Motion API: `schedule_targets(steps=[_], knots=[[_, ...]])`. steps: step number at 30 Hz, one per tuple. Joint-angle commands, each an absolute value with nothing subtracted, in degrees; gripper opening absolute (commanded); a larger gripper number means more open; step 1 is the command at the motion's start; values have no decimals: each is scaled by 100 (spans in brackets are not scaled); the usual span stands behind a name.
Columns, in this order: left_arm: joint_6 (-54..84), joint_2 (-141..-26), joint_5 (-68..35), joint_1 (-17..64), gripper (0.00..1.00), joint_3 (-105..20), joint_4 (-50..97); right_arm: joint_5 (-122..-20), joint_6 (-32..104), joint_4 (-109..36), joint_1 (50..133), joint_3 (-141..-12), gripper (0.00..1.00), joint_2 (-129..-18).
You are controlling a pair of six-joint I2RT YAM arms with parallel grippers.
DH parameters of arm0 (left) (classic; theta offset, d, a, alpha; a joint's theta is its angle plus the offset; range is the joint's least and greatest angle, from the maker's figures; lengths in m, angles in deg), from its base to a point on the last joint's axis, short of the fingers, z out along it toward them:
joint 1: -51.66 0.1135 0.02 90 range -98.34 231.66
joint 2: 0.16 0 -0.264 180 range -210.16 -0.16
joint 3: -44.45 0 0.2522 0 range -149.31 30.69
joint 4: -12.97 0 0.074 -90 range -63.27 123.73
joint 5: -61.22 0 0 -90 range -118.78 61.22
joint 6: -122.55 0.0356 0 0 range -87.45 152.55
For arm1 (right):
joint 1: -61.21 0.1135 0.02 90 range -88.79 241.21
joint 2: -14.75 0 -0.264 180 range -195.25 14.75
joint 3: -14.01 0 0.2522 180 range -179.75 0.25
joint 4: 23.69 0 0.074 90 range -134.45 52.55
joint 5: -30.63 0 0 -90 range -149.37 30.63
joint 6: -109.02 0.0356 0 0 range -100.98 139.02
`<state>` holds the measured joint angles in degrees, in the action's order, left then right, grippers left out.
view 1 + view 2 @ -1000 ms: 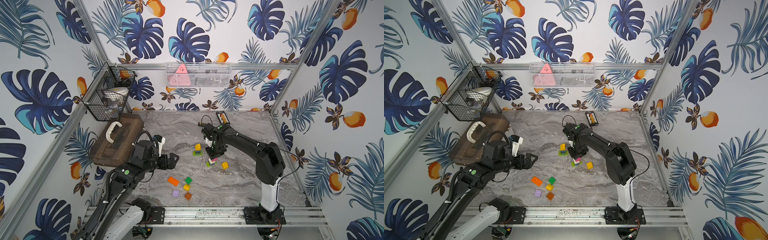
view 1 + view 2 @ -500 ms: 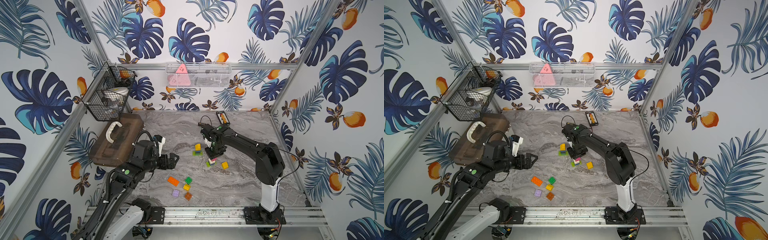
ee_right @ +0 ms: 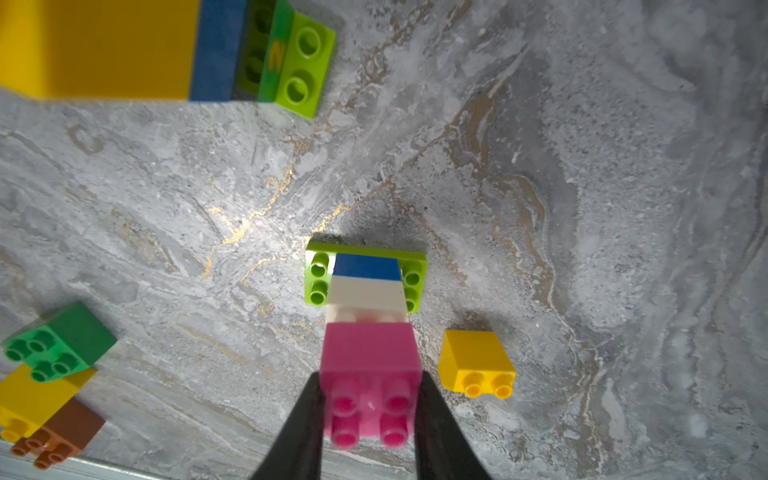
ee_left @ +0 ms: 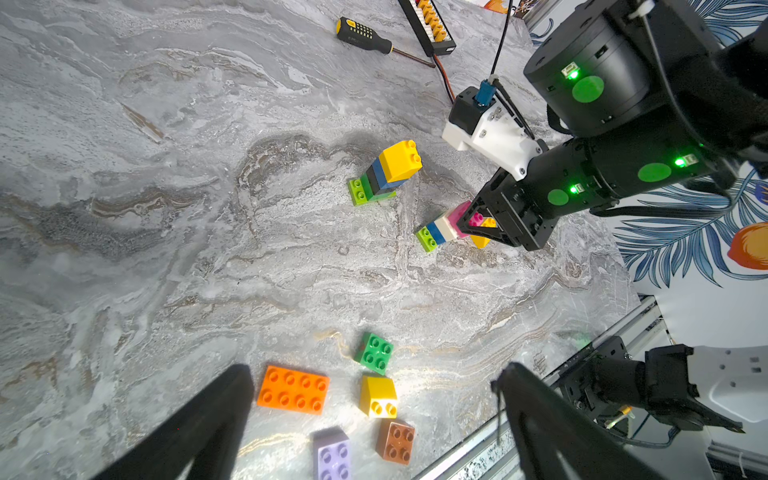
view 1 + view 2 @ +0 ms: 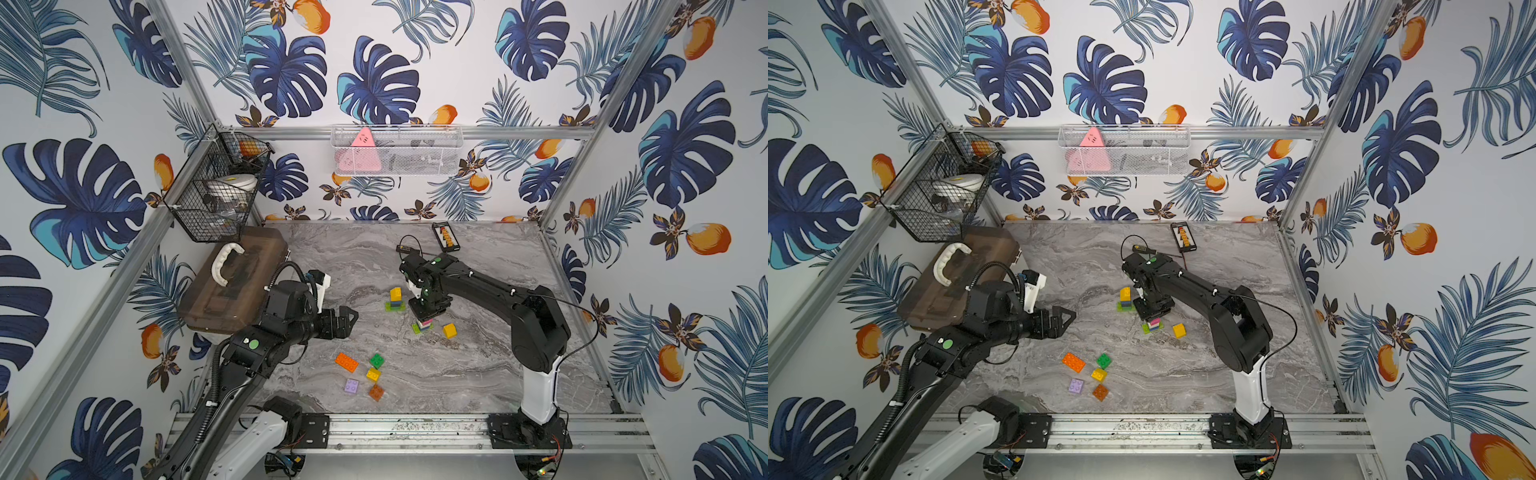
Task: Assemble the number 1 with lego
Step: Assemble the lego brick with the lego brick.
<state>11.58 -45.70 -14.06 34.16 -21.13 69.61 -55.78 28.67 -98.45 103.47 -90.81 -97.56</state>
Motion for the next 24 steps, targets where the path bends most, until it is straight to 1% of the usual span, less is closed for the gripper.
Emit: schedule_targets(steps=[1, 24], knots=[[1169, -4551, -1419, 3417, 99, -2134, 6850, -5470, 2873, -9760, 10358, -9071, 7, -9722], [1172, -4526, -1445, 3417, 99, -2143, 6866, -5528, 3218, -9806, 10375, -9181, 6, -9998]])
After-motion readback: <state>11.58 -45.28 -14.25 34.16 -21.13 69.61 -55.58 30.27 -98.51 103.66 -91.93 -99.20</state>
